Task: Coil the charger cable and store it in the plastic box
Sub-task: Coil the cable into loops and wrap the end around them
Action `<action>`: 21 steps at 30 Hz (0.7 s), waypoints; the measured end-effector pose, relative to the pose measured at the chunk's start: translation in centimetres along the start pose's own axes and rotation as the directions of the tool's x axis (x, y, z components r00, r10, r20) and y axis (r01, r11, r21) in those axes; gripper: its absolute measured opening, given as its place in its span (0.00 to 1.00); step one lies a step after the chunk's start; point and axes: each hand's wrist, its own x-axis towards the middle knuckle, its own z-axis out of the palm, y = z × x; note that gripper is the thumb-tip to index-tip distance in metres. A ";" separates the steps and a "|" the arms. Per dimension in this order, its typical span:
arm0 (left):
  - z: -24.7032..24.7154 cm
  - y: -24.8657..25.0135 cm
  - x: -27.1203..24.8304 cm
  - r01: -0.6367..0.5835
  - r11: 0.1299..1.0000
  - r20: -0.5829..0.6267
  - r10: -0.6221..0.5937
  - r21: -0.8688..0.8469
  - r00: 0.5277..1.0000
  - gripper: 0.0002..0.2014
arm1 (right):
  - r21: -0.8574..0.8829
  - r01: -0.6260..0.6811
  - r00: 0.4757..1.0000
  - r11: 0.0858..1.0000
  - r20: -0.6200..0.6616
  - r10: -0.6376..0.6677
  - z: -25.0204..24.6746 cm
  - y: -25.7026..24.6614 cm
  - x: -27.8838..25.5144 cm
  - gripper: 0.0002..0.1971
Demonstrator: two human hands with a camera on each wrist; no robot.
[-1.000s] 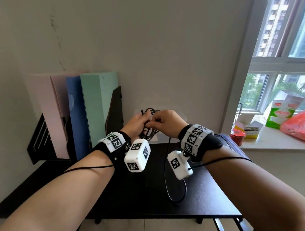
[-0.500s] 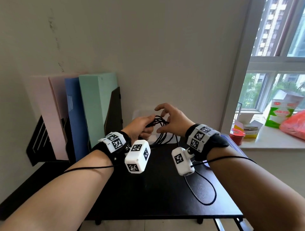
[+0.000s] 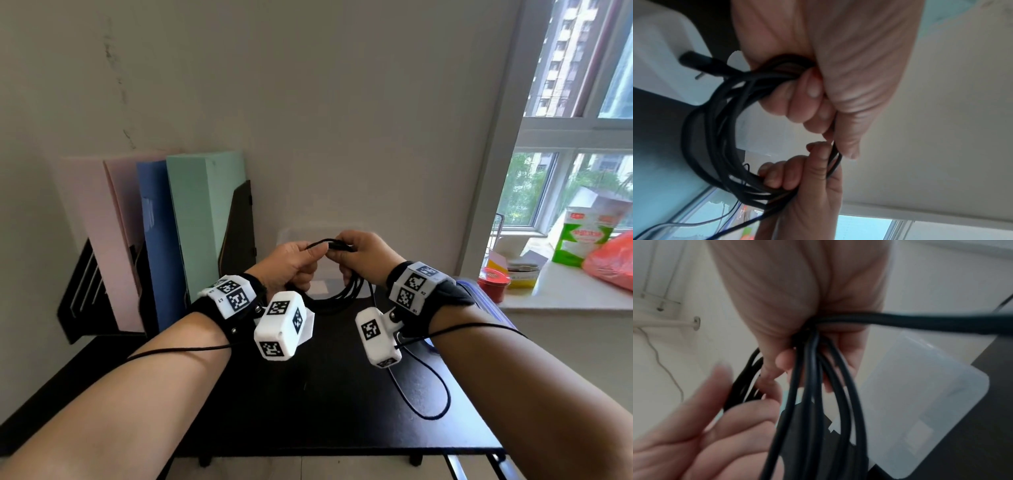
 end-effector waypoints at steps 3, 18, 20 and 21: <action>0.3 -0.1 0.2 -0.018 0.999 -0.079 0.021 0.038 0.997 0.11 | 0.032 0.000 0.999 0.999 -0.044 0.002 0.3 0.0 0.1 0.07; -3.3 2.1 0.6 -0.244 0.942 -0.454 0.117 -0.232 0.883 0.20 | 0.015 -0.242 0.934 0.970 0.276 0.229 1.3 3.3 -1.8 0.07; -4.1 2.4 0.6 -0.288 0.912 -0.506 0.108 -0.292 0.856 0.20 | -0.031 -0.240 0.958 0.970 0.157 0.241 1.1 3.9 -1.6 0.09; -4.4 2.4 0.6 -0.305 0.900 -0.526 0.104 -0.312 0.844 0.20 | -0.057 -0.241 0.967 0.969 0.074 0.245 1.0 4.2 -1.5 0.10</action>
